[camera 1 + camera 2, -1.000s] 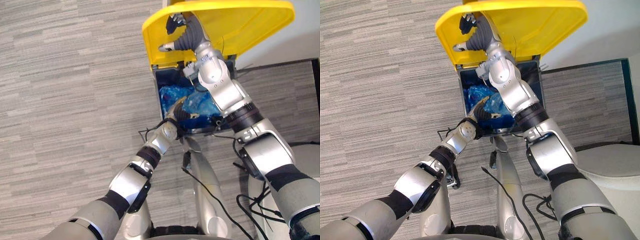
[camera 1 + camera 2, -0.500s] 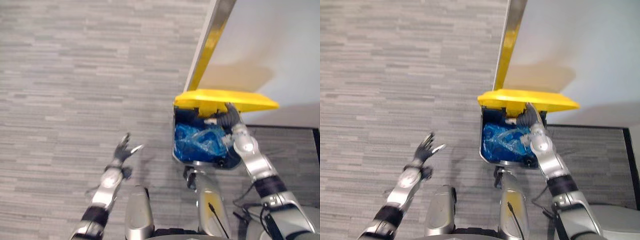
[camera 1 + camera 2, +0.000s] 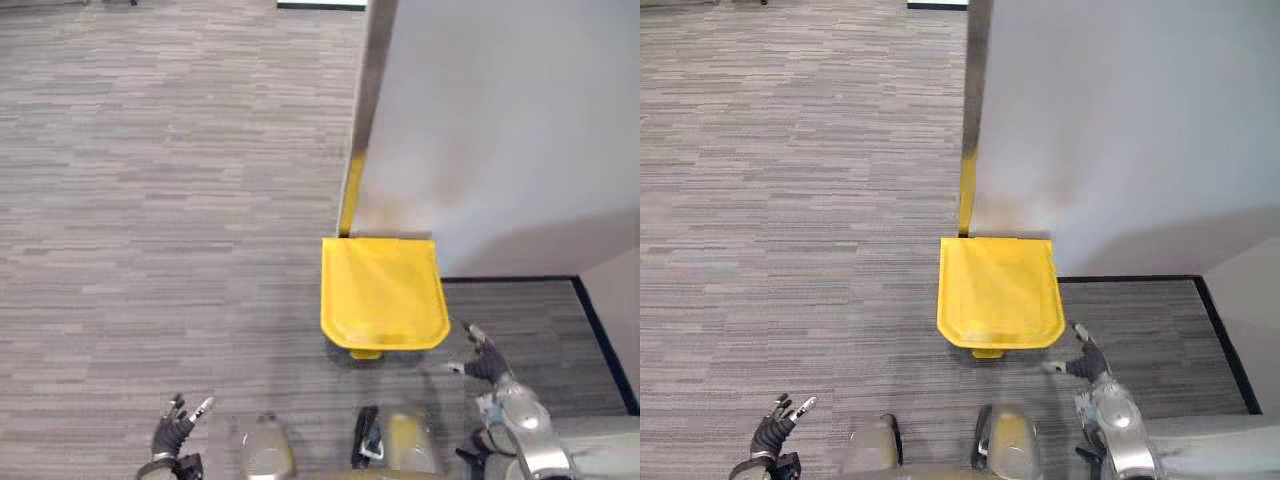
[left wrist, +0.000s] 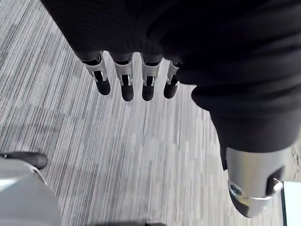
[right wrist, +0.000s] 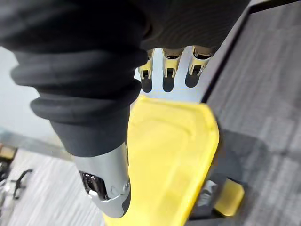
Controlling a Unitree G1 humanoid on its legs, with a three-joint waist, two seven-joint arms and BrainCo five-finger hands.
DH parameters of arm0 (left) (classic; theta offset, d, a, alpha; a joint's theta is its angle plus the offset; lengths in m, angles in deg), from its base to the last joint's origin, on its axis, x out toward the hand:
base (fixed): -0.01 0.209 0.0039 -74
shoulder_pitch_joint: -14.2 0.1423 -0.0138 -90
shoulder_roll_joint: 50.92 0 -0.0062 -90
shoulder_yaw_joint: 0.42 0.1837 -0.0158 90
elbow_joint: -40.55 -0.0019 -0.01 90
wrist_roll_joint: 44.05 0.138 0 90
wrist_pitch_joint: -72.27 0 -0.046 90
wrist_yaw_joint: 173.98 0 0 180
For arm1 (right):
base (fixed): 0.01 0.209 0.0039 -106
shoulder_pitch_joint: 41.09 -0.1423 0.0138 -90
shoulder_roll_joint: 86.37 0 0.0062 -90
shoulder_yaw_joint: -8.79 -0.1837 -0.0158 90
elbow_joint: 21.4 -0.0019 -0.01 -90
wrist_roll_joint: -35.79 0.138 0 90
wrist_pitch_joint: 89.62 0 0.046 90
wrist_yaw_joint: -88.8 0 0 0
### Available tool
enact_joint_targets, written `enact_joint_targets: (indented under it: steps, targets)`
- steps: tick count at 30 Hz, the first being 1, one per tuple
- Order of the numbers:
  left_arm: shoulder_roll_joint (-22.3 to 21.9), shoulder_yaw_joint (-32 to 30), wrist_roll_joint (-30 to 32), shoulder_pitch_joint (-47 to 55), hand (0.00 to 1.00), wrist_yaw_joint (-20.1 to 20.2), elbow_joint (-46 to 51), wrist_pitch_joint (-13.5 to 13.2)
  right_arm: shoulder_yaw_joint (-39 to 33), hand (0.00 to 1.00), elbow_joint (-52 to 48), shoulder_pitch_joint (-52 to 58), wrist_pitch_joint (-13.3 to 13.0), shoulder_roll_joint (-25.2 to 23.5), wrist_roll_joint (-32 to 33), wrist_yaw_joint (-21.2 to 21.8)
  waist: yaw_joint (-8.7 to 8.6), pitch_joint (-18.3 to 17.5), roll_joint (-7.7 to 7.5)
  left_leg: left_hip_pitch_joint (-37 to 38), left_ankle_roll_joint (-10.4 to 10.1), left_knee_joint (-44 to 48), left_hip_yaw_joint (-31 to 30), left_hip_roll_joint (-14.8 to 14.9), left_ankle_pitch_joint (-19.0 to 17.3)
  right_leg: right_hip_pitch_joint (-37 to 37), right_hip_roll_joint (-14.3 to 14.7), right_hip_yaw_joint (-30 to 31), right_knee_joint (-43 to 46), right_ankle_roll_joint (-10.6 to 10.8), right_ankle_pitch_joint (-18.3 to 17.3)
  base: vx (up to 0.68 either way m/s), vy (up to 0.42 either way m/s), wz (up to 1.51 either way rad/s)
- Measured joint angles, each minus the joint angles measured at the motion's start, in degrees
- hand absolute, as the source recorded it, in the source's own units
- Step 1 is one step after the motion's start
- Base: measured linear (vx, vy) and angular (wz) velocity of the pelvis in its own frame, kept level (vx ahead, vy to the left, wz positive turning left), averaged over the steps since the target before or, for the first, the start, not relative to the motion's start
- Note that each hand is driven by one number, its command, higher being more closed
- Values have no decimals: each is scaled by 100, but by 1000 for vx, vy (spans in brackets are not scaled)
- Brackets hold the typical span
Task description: Gather rubbish on tea table into small bin, then transfer packed bag to large trash can.
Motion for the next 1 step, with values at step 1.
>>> enact_joint_targets:
  steps: [1]
  targets:
    - [-10, 11, -1, -1, 0, -1, -8, 2, 0, 0, 71, -37, 25, -10, -4, -1, 14, -31, 53, 7, 4, -96, 1, 18, 21, 0, 83, 60, -176, 31, 93, -48, -7, -41]
